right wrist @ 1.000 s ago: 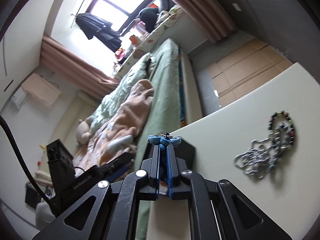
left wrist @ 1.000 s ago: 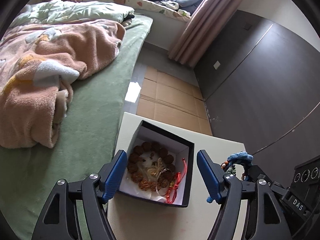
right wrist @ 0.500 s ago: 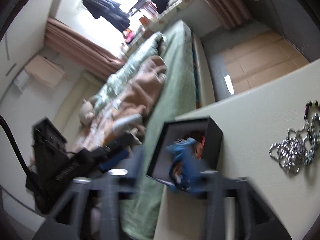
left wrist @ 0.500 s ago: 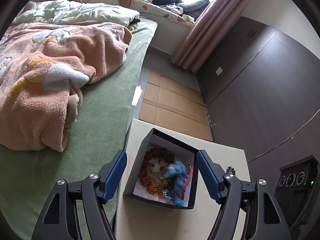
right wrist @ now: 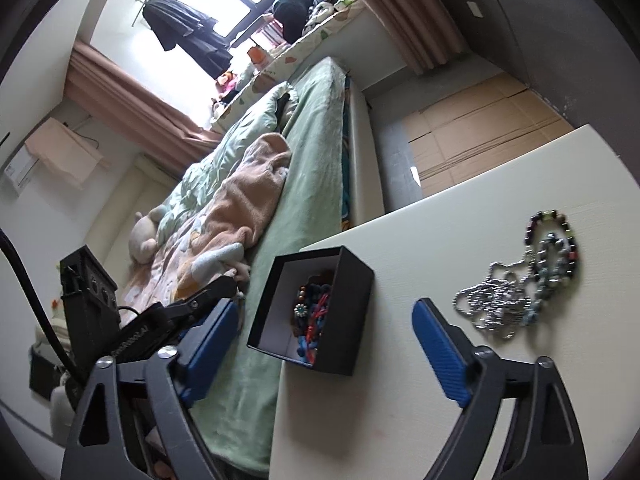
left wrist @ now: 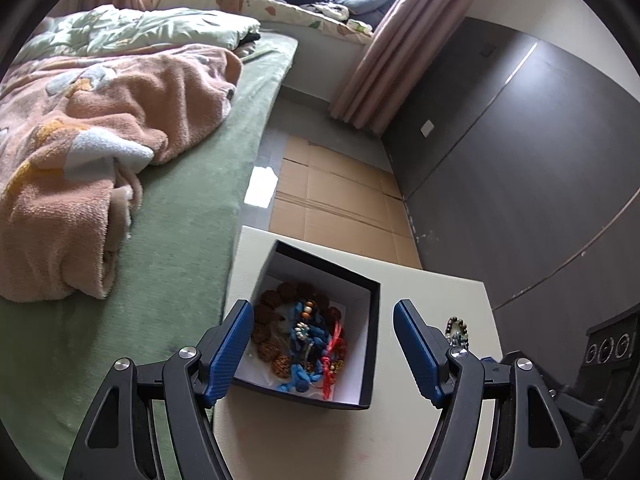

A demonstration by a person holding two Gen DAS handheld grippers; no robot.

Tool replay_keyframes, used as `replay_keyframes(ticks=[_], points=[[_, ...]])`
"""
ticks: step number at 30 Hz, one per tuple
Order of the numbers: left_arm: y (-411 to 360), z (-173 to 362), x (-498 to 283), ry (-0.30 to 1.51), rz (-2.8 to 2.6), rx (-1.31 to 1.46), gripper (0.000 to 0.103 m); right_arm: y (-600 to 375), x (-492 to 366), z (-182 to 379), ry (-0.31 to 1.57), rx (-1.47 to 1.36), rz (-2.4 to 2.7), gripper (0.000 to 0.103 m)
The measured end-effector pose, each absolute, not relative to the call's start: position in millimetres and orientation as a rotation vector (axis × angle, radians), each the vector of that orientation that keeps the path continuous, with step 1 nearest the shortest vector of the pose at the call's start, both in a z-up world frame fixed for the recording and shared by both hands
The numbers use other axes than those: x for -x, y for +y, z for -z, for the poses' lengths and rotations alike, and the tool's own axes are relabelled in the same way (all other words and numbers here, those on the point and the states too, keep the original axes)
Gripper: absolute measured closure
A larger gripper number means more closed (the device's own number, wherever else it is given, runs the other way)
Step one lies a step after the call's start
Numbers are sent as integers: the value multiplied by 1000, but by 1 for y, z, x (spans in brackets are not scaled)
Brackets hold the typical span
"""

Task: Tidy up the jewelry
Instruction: 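Move both tools back over the remaining silver chain and beaded bracelet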

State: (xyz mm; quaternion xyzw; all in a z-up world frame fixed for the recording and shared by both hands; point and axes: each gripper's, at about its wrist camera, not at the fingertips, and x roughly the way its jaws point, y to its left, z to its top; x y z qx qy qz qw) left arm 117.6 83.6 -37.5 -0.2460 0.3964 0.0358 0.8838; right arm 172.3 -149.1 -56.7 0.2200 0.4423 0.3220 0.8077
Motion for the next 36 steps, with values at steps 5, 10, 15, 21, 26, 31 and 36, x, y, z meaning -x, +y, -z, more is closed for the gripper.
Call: replay_keyframes(ticks=[5, 10, 15, 21, 26, 31, 36], points=[[65, 35, -119, 807, -53, 465, 30, -169, -173, 53, 932, -460, -634, 9], [46, 30, -117, 746, -49, 415, 29, -195, -175, 54, 936, -455, -537, 0], [21, 34, -122, 750, 4, 374, 23, -224, -176, 55, 928, -463, -466, 0], [-15, 43, -128, 796, 103, 344, 23, -264, -178, 56, 883, -527, -404, 0], [-36, 50, -132, 834, 147, 334, 23, -288, -178, 54, 840, -590, -381, 0], [-49, 54, -139, 878, 149, 311, 23, -305, -180, 51, 834, -583, -327, 0], [-51, 60, -150, 903, 134, 338, 8, -317, -185, 51, 856, -557, -291, 0]])
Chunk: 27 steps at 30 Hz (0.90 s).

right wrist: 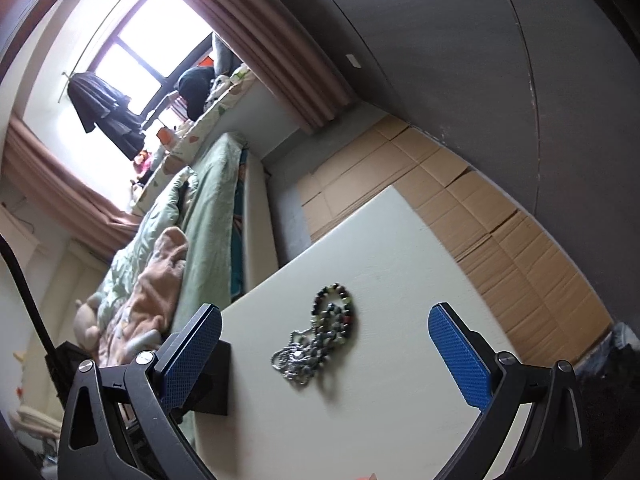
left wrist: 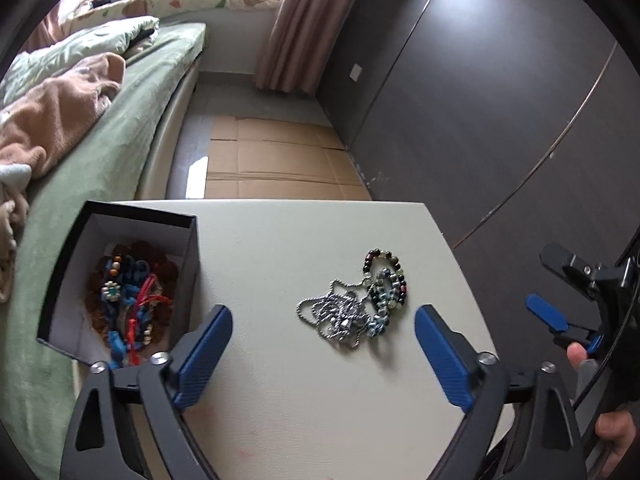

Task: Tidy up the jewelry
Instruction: 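Move both tools back over the remaining silver chain and beaded bracelet, then grasp the silver chain with the left tool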

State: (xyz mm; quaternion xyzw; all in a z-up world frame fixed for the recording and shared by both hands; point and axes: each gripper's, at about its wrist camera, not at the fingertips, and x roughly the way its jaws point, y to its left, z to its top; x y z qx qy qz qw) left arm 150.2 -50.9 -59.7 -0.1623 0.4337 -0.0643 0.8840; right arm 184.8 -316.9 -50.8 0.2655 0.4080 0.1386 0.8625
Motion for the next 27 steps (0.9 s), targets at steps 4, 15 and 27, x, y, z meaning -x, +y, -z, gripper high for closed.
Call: replay_keyframes(ticks=[4, 15, 27], points=[[-53, 67, -162, 934, 134, 359, 6, -327, -190, 49, 858, -563, -265, 0], [-74, 80, -188, 983, 170, 299, 9, -335, -210, 67, 982, -561, -207, 0], [-93, 116, -209, 1085, 162, 220, 38, -347, -222, 80, 1040, -624, -178, 0]])
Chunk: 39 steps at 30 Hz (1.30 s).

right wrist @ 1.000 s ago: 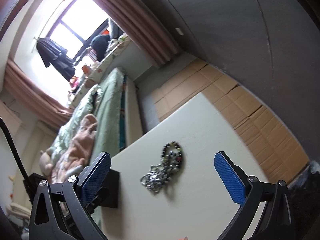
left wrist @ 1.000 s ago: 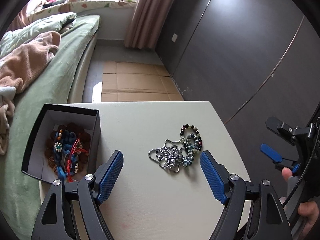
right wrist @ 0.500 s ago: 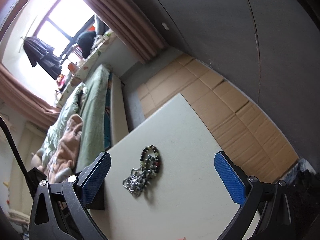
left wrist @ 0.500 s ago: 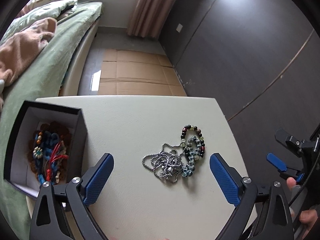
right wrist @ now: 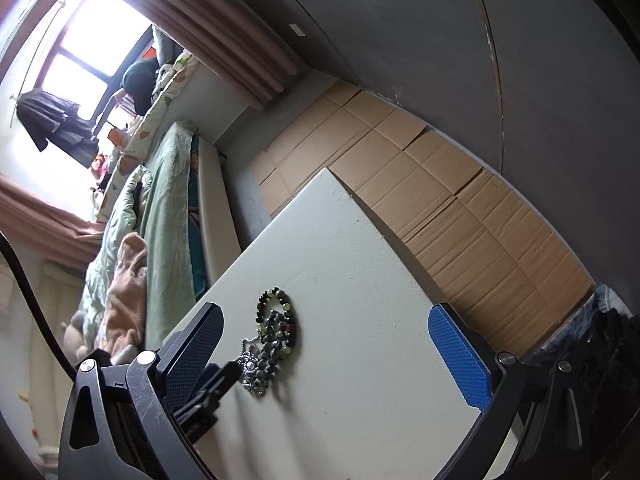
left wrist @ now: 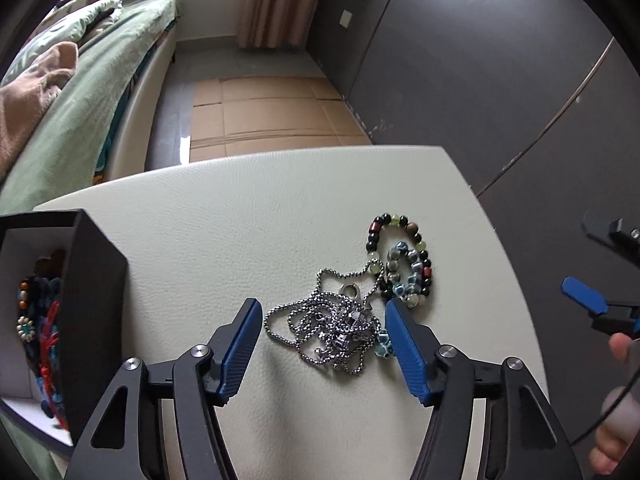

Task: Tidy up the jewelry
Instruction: 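Grasp the silver chain with the left tool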

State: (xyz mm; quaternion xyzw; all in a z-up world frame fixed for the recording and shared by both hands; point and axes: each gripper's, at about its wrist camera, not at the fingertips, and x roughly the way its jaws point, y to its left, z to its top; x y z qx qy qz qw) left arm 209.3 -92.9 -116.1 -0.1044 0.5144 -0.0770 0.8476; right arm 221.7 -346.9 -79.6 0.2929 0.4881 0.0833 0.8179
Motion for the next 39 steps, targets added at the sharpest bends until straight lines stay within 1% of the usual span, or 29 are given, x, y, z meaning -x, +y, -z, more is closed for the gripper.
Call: replay_keyframes(ticks=[6, 9, 10, 11, 13, 20, 31, 33, 34, 35, 37, 39], points=[[-109, 122, -203, 1081, 149, 62, 39, -345, -226, 84, 1057, -628, -184, 0], [-113, 125, -197, 1071, 149, -6, 45, -343, -227, 85, 1064, -623, -187, 0], [-113, 125, -196, 1071, 155, -8, 53, -342, -227, 86, 1068, -621, -189, 0], [-112, 124, -196, 1071, 165, -3, 68, -341, -227, 86, 1072, -618, -190, 0], [-109, 123, -195, 1082, 181, 12, 81, -338, -227, 87, 1078, -610, -192, 0], [-98, 117, -191, 1072, 197, 73, 87, -331, -226, 88, 1091, -576, -202, 0], [-78, 69, -180, 939, 208, 190, 87, -309, -222, 90, 1107, -536, -282, 0], [-76, 60, -178, 915, 211, 204, 87, -302, -222, 90, 1108, -522, -298, 2], [-75, 56, -177, 905, 212, 214, 87, -298, -222, 90, 1109, -513, -306, 6], [-72, 52, -175, 894, 214, 225, 87, -294, -221, 90, 1111, -502, -317, 13], [-68, 44, -172, 873, 218, 244, 87, -283, -221, 92, 1124, -483, -336, 22], [-64, 38, -170, 858, 219, 255, 87, -273, -221, 96, 1136, -465, -350, 25]])
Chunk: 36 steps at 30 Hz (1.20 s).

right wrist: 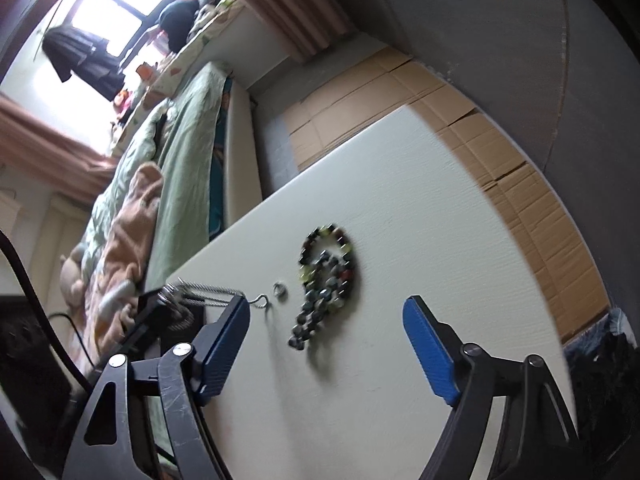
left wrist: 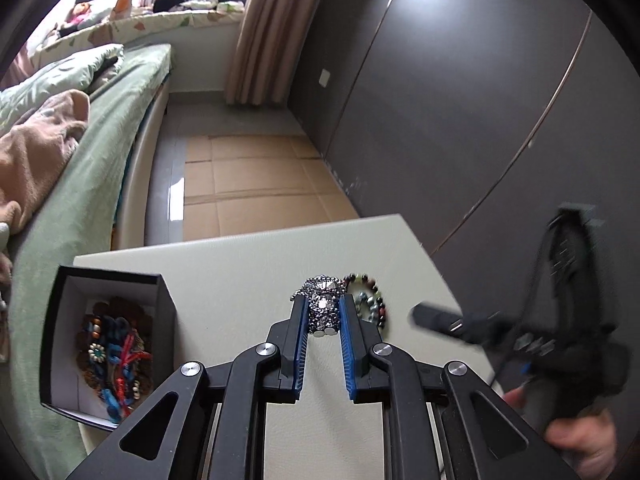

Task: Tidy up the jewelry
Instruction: 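Grasp the silver chain with the left tool, then lift the silver chain with the left tool while the right grasps the dark bead strand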

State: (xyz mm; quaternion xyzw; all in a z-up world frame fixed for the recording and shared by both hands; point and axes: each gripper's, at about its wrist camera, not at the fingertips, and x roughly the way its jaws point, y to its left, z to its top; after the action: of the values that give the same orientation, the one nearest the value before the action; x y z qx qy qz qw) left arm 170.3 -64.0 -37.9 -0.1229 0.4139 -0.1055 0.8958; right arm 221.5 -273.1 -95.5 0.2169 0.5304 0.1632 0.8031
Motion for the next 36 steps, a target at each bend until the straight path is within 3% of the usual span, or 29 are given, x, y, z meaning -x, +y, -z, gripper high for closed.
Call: replay_keyframes(ticks=[8, 12, 17, 36], points=[[-44, 17, -164, 798, 213, 310, 87, -234, -228, 114, 1192, -353, -340, 48], [-34, 11, -159, 780, 207, 327, 87, -222, -229, 117, 1193, -286, -314, 51], [-22, -4, -151, 741, 201, 351, 87, -209, -226, 127, 1228, -224, -307, 90], [14, -80, -109, 532, 184, 384, 87, -224, -175, 45, 933, -392, -530, 91]])
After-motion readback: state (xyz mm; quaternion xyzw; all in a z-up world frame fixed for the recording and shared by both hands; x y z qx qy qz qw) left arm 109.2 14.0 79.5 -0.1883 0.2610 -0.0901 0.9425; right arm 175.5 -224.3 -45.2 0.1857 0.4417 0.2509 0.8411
